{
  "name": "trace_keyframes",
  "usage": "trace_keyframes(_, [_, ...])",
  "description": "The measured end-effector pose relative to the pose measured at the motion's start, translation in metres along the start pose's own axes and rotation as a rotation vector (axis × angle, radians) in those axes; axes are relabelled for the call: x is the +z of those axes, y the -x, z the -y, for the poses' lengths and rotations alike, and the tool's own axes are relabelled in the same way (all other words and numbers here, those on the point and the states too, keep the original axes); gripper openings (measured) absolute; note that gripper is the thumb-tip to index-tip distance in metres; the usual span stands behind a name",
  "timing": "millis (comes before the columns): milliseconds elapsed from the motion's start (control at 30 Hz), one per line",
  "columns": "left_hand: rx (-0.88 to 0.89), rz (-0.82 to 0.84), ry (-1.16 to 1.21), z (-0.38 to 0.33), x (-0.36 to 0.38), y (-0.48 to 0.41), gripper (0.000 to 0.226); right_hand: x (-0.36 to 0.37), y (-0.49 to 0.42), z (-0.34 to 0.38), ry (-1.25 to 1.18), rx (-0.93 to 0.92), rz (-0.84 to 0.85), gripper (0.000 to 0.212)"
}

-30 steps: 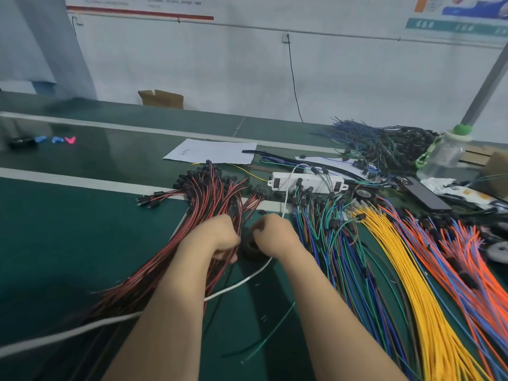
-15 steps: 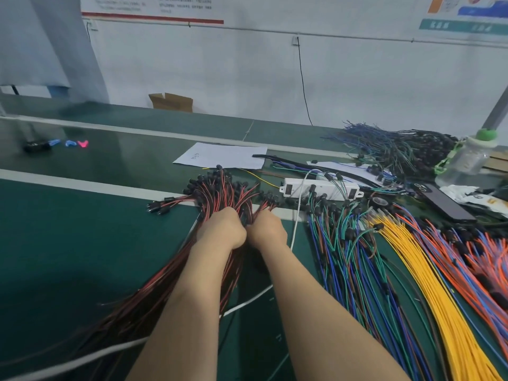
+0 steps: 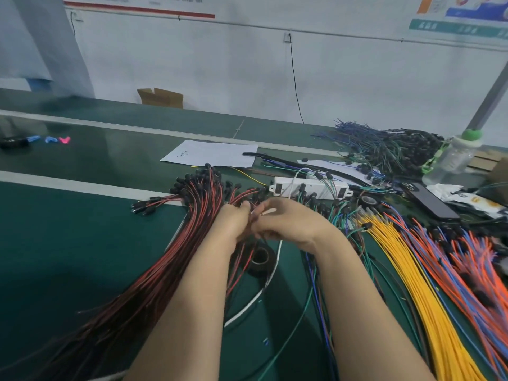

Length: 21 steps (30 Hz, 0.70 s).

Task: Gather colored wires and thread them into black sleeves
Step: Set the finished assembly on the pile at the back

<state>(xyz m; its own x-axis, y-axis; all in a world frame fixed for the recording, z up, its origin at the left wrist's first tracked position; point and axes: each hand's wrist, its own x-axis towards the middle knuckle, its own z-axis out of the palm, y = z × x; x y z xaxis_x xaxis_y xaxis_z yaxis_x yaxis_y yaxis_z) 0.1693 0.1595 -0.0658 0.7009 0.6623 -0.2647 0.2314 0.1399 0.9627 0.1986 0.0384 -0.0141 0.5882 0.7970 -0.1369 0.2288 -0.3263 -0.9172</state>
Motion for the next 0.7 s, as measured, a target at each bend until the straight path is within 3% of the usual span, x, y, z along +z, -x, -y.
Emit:
trace_keyframes(67, [0.002,0.014,0.007,0.002,0.008,0.001,0.022,-0.003,0.011,-0.004,0.146,0.030,0.036,0.020])
trace_keyframes(167, [0.064,0.035,-0.027,0.006,0.015,0.003,0.031,-0.011,0.021,-0.015,0.186,0.062,0.028,0.020])
trace_keyframes(300, [0.115,0.067,-0.242,0.009,0.016,0.011,0.022,-0.012,0.017,-0.032,0.000,0.099,-0.277,0.020])
trace_keyframes(400, [0.258,-0.139,-0.679,0.006,0.010,0.022,0.024,-0.004,0.011,-0.036,-0.080,0.126,-0.379,0.029])
trace_keyframes(467, [0.353,-0.343,-0.774,-0.006,0.000,0.036,0.023,-0.002,0.011,-0.039,0.015,0.133,-0.357,0.030])
trace_keyframes(567, [0.475,-0.407,-0.354,-0.043,-0.012,0.053,0.023,-0.007,0.017,-0.046,0.158,0.131,-0.360,0.034])
trace_keyframes(633, [0.514,-0.203,0.011,-0.073,-0.012,0.071,0.022,-0.010,0.022,-0.045,0.050,0.110,-0.382,0.038])
trace_keyframes(700, [0.551,0.052,0.158,-0.096,-0.003,0.095,0.023,-0.015,0.032,-0.035,-0.308,0.051,-0.374,0.044])
